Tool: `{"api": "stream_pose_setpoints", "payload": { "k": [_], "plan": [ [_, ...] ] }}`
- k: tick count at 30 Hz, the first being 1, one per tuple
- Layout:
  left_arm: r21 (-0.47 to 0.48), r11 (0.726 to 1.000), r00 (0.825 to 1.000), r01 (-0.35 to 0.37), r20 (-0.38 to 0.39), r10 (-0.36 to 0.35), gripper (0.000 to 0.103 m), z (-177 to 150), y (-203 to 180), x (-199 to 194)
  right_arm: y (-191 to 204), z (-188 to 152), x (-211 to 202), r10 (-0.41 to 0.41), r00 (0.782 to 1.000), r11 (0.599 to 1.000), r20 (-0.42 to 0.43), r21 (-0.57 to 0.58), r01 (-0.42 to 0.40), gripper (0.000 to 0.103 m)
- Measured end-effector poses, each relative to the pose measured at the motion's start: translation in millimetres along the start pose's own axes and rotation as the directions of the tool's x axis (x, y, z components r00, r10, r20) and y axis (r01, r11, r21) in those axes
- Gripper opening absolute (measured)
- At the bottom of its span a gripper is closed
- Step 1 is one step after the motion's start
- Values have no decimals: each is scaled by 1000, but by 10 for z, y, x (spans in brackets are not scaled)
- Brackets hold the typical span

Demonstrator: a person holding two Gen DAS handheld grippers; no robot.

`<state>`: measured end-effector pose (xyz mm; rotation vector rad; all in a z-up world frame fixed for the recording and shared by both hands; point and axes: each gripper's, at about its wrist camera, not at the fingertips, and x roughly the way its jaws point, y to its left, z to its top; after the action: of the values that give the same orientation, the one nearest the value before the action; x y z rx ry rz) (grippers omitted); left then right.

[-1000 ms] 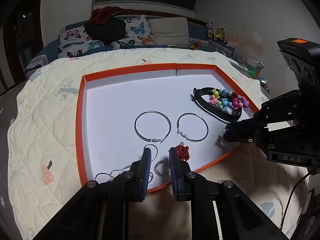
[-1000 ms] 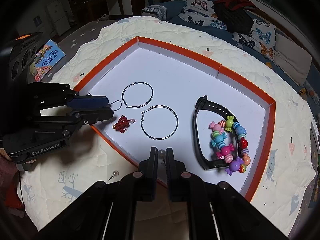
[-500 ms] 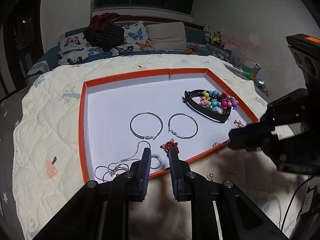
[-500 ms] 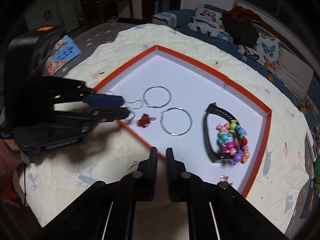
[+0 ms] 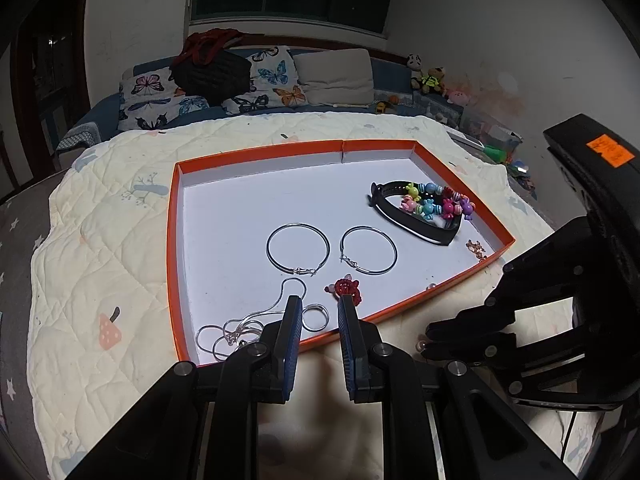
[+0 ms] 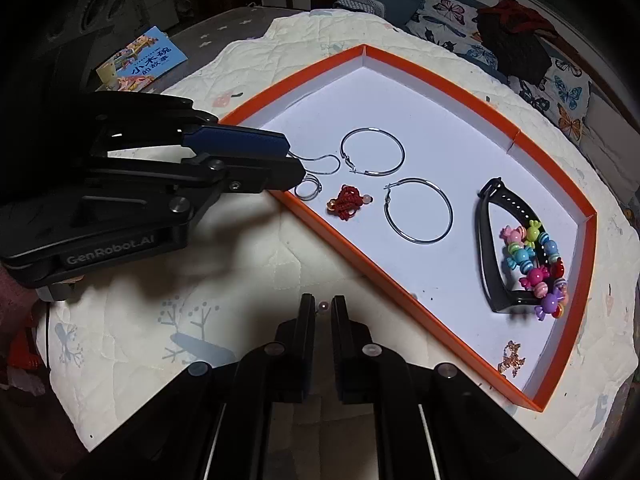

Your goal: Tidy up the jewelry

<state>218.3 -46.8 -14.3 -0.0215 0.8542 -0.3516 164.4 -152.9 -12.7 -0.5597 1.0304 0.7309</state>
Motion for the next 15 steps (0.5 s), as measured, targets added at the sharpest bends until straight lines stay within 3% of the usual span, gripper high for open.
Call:
{"api": "stream_pose_setpoints", "payload": {
  "k": [5,15],
  "plan": [
    [-2,1000,1000,1,1,-1,20,-2,10,-3,27,-33,73,1,1000,1000,-19,-3,-1,10],
    [-3,1000,1000,-5,1,5,20,-3,11,-20,88,-78,-101,-17,999,999,34,-28,18,8]
  ]
}}
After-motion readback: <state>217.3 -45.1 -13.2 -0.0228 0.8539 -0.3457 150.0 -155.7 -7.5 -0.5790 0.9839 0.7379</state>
